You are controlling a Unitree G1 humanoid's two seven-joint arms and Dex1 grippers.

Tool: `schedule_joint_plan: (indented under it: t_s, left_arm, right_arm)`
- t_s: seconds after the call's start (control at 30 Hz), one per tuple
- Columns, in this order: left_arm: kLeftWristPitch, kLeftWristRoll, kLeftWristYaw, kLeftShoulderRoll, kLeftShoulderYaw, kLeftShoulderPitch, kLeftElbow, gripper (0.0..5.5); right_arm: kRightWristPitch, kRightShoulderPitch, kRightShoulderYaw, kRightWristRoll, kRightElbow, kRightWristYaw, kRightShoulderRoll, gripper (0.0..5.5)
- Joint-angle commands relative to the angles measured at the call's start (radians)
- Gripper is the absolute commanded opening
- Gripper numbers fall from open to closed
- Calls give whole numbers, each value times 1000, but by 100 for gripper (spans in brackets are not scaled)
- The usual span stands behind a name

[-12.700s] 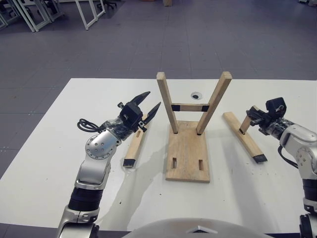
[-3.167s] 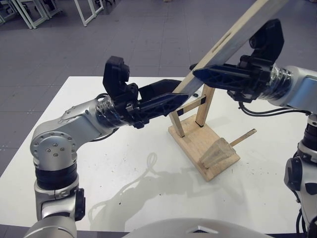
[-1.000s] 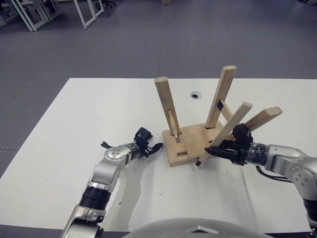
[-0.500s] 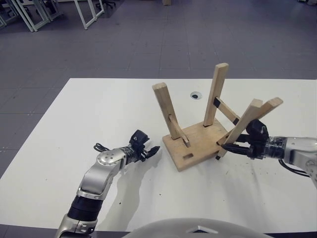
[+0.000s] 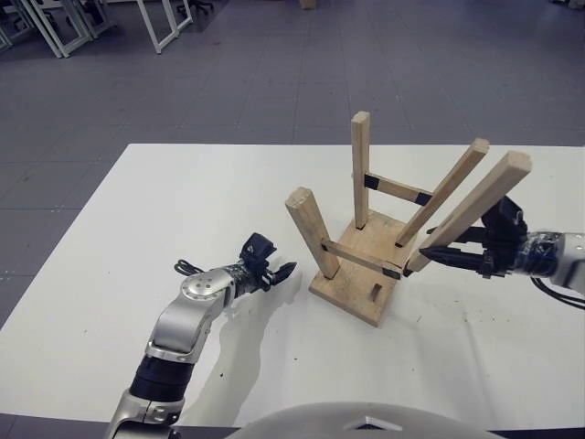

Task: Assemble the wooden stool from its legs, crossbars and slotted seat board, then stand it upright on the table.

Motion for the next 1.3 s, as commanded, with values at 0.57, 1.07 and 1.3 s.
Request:
schedule_joint_plan:
  t_s: [0.57,1.07,1.3]
  left_arm:
    - [-7,-1,10,-12,3,-12,18,322]
    - [-8,3,18,-15,15,-12,22,322]
    - [-14,-3,24,-18,26,-6,-4,322]
  right_arm:
    - [17,138,86,42,-75,-174,189,202]
    - [-60,237,173,-200,-83,-341,210,202]
    - [-458,376,185,-356,46,-263,255,202]
